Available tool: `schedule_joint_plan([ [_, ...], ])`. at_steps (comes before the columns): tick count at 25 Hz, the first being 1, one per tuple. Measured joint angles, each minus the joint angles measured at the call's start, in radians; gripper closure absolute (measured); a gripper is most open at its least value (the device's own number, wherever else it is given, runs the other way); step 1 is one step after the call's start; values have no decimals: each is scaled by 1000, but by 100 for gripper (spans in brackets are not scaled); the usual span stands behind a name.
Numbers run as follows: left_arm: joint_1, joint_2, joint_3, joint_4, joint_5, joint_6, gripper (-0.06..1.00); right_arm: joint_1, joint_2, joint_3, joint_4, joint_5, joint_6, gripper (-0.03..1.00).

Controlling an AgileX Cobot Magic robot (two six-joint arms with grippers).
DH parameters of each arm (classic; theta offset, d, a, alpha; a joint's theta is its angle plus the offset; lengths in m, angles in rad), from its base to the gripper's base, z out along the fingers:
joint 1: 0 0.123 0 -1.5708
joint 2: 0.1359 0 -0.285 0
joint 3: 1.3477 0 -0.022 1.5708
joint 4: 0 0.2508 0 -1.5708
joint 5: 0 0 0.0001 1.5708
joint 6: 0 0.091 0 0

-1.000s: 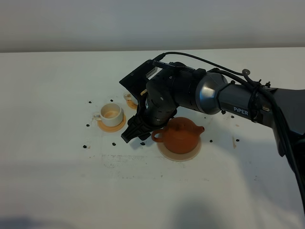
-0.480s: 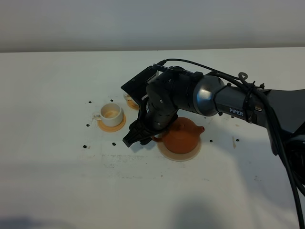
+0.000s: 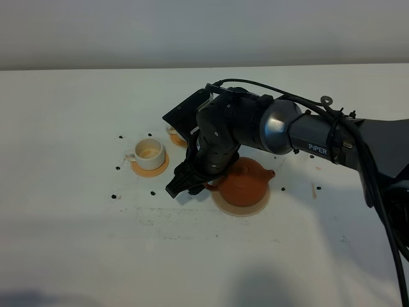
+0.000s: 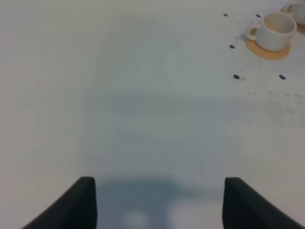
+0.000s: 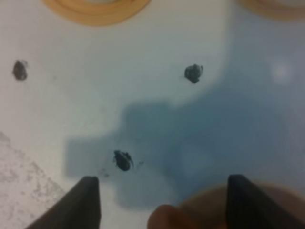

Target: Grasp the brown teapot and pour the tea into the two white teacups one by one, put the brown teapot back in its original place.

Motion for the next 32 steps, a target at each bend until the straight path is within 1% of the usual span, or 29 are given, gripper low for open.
schedule_joint_plan([
  [11,0,0,0,0,0,0,41,1,0,-3,60,21,-37,42],
  [22,0,0,0,0,0,0,41,22,0,-3,60,57,-39,42],
  [32,0,0,0,0,0,0,41,27,-1,-3,82,98,-39,42],
])
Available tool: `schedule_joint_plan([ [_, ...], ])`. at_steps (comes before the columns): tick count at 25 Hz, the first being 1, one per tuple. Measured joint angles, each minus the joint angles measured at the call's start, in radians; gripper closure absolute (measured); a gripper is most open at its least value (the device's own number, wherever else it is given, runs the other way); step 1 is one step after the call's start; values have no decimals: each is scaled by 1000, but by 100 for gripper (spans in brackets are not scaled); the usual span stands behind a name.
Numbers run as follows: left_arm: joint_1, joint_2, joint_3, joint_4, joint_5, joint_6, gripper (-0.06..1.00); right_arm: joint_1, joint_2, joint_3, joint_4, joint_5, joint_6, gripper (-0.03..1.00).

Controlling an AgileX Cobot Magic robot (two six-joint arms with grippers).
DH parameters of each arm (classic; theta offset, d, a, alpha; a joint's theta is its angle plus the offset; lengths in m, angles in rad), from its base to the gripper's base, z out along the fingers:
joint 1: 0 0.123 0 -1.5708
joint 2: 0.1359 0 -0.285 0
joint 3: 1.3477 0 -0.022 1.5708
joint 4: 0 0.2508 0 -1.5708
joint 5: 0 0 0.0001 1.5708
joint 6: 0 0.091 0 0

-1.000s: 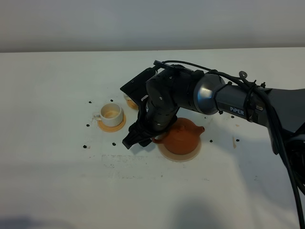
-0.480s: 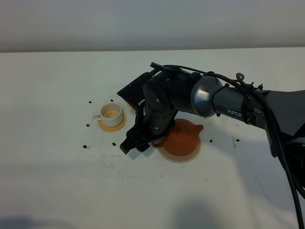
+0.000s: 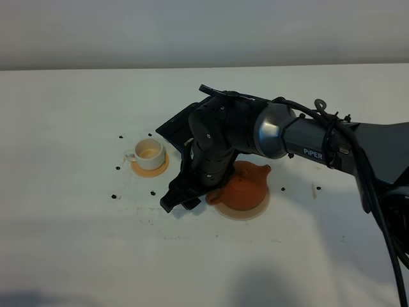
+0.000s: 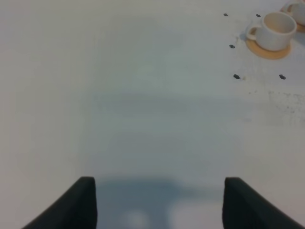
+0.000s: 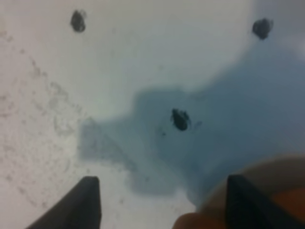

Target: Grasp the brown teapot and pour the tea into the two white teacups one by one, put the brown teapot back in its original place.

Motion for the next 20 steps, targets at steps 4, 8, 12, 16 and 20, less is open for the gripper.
schedule_joint_plan([
  [4,0,0,0,0,0,0,41,2,-1,0,1,7,0,42],
  [8,0,0,0,0,0,0,41,2,-18,23,8,8,1,42],
  [12,0,0,0,0,0,0,41,4,-33,58,17,13,1,43],
  [16,0,0,0,0,0,0,41,5,-42,71,19,18,1,43],
  [20,0,0,0,0,0,0,41,12,-43,76,17,26,1,43],
])
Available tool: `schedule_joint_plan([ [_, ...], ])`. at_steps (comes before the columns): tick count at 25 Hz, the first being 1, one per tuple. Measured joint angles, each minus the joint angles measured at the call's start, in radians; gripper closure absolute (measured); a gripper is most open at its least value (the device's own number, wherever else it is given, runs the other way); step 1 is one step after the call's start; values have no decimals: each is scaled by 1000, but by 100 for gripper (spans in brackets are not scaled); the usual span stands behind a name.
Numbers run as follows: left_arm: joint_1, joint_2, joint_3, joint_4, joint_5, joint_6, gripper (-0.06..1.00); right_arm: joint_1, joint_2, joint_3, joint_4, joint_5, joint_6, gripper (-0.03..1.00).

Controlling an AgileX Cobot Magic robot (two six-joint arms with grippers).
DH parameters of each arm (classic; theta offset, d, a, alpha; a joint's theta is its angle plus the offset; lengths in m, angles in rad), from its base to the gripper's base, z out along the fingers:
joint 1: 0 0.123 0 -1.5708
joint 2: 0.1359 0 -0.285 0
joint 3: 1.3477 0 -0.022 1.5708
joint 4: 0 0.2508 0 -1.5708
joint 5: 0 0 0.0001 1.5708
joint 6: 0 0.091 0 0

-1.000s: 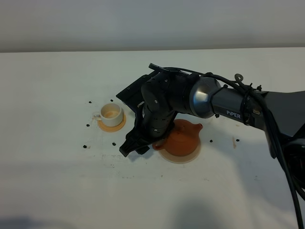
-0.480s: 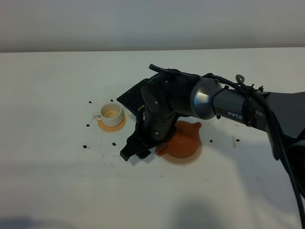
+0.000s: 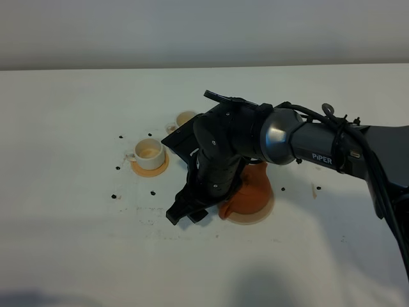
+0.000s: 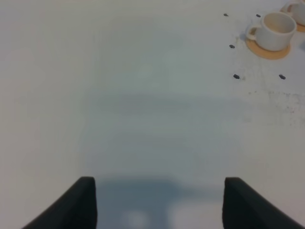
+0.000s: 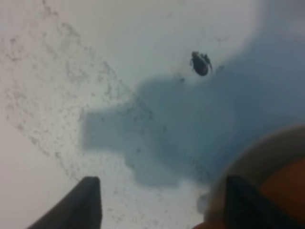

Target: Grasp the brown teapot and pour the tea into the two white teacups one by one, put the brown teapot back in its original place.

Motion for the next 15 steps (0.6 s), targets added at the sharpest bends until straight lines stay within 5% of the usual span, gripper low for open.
schedule_joint_plan([
  [15,0,0,0,0,0,-1,41,14,1,2,-14,15,-3,43],
])
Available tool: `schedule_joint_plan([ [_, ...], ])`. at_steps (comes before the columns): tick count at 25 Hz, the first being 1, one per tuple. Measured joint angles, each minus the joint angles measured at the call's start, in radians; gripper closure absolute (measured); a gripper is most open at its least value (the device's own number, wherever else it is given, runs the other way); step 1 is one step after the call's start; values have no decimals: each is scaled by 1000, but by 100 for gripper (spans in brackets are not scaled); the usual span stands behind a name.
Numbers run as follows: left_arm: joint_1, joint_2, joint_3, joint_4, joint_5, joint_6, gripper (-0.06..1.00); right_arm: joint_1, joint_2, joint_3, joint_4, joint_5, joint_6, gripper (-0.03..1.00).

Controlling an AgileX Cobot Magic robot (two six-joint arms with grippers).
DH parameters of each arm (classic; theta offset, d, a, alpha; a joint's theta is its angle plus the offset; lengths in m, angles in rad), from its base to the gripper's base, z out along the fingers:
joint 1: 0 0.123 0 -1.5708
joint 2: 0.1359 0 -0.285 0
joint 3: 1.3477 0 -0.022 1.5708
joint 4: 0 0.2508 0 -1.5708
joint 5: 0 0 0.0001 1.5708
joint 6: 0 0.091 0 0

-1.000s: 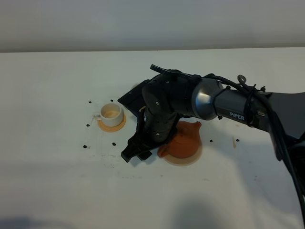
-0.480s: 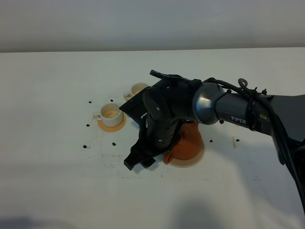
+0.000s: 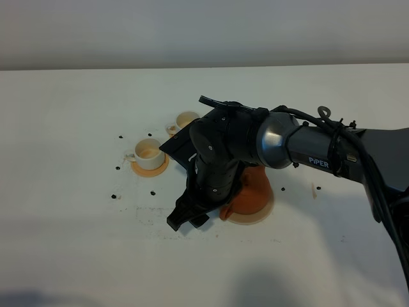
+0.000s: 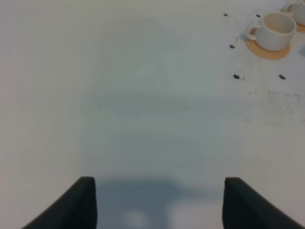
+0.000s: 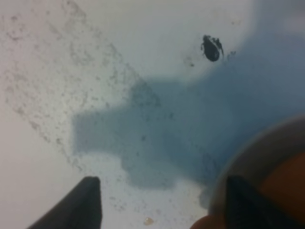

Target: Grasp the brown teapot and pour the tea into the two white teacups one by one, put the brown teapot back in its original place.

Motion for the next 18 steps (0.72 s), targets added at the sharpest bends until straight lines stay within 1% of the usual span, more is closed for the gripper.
schedule_joint_plan([
  [5,0,0,0,0,0,0,41,0,-5,2,-1,-2,0,43],
  [9,0,0,0,0,0,0,41,4,-43,51,-3,-30,0,43],
  [18,0,0,0,0,0,0,41,8,-68,109,-1,-73,0,43],
])
